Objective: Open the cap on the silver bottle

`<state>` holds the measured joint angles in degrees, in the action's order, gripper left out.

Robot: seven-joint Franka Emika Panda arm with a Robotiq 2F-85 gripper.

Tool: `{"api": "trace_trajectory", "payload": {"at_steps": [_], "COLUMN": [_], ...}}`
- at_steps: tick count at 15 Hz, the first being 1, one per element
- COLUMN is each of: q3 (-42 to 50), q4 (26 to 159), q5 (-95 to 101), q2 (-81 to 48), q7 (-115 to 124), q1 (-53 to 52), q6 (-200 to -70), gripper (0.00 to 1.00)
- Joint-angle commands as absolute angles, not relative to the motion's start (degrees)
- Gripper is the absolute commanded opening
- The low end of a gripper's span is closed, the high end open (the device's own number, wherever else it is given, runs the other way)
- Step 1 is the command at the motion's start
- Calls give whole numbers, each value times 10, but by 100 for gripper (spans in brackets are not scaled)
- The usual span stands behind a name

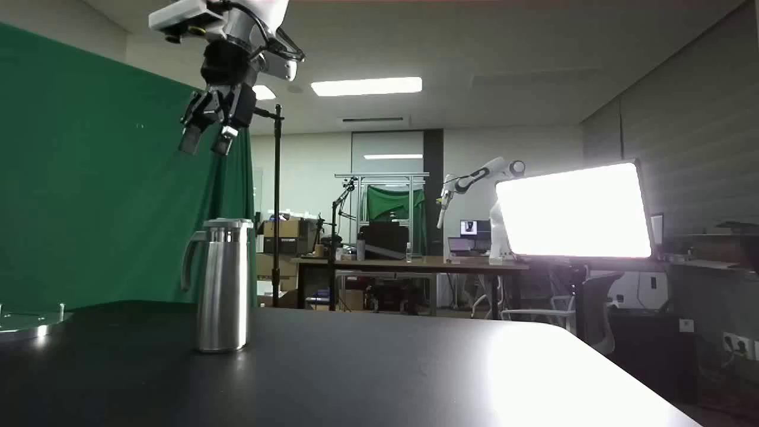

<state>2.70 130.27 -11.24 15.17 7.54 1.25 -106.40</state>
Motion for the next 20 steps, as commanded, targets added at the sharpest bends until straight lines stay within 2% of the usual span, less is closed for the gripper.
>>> {"api": "trace_trajectory", "payload": {"at_steps": [1, 10, 16, 17, 18, 20], "q3": [23, 23, -3, -8, -13, -22], "q4": [1302, 1302, 1252, 1243, 1231, 1208], "q5": [-113, -113, -18, 5, 23, 51], "q2": [151, 151, 94, 83, 69, 41], "q7": [74, 74, 128, 134, 140, 151], "q1": [17, 17, 18, 17, 14, 7], "q6": [-1064, -1064, -1093, -1098, -1101, -1105], "gripper": [100, 100, 100, 91, 74, 60]}}
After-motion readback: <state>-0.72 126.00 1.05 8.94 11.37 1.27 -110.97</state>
